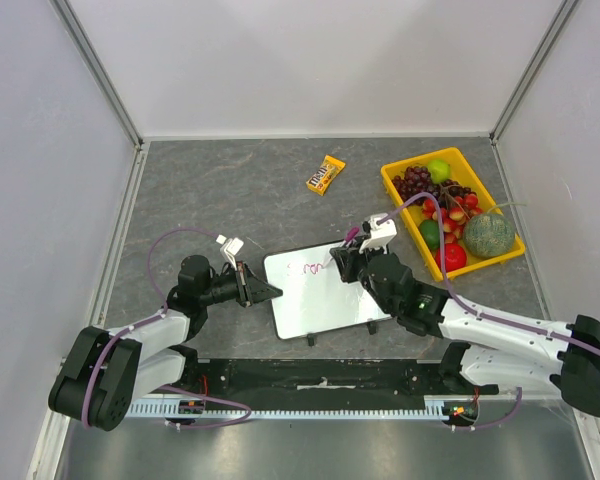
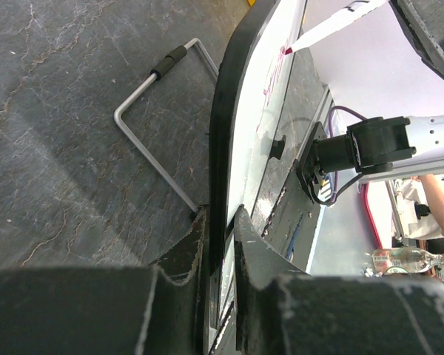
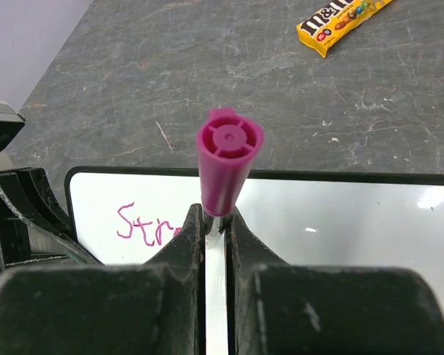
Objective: Write a sentence on the whiteboard
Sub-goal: Write on the whiteboard marker without the cap.
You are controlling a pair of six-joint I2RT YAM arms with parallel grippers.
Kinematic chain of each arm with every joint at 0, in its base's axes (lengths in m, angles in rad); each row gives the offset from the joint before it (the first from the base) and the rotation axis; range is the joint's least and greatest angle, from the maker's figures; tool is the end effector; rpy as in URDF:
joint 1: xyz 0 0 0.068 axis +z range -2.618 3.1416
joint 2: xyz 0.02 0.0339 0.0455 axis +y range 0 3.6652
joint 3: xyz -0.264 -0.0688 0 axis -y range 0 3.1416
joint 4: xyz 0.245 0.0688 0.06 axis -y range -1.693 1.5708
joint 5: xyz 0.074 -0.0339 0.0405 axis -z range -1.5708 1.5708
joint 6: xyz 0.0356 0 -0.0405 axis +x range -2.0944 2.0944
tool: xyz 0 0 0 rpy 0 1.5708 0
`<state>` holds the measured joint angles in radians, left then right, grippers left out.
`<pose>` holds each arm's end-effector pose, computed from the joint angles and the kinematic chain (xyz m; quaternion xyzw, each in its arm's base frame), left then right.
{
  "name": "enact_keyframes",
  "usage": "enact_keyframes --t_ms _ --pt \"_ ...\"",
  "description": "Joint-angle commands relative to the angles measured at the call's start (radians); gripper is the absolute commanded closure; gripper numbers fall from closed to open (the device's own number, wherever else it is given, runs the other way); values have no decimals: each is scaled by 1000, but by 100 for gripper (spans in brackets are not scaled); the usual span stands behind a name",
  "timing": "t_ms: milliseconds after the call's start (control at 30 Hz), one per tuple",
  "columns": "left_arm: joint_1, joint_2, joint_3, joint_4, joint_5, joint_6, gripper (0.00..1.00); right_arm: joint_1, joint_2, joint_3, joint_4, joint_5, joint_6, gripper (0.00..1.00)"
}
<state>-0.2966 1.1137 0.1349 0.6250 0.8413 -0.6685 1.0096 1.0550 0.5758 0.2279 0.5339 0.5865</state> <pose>0.1660 -0.0785 0.1467 0.0909 0.7792 -0.5389 0.3067 0.1411 0.1903 0.2574 -0.0020 0.7791 0.2778 0.5620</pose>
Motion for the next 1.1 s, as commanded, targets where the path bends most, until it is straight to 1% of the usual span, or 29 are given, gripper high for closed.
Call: enact_keyframes --t_ms 0,433,567,800,1067 --pt "5 3 -21 -48 -62 46 98 -8 -16 -33 -29 12 9 100" --pt "4 6 -21 -47 -64 46 98 -8 -73 22 2 -38 -4 100" --pt "4 5 -21 -47 -64 46 98 -11 -92 42 11 -19 -16 100" --pt "4 5 -21 -47 -62 44 98 -25 -66 71 -9 24 -53 100" --pt "2 1 -21 -48 -62 44 98 -34 -24 67 -7 20 -44 100"
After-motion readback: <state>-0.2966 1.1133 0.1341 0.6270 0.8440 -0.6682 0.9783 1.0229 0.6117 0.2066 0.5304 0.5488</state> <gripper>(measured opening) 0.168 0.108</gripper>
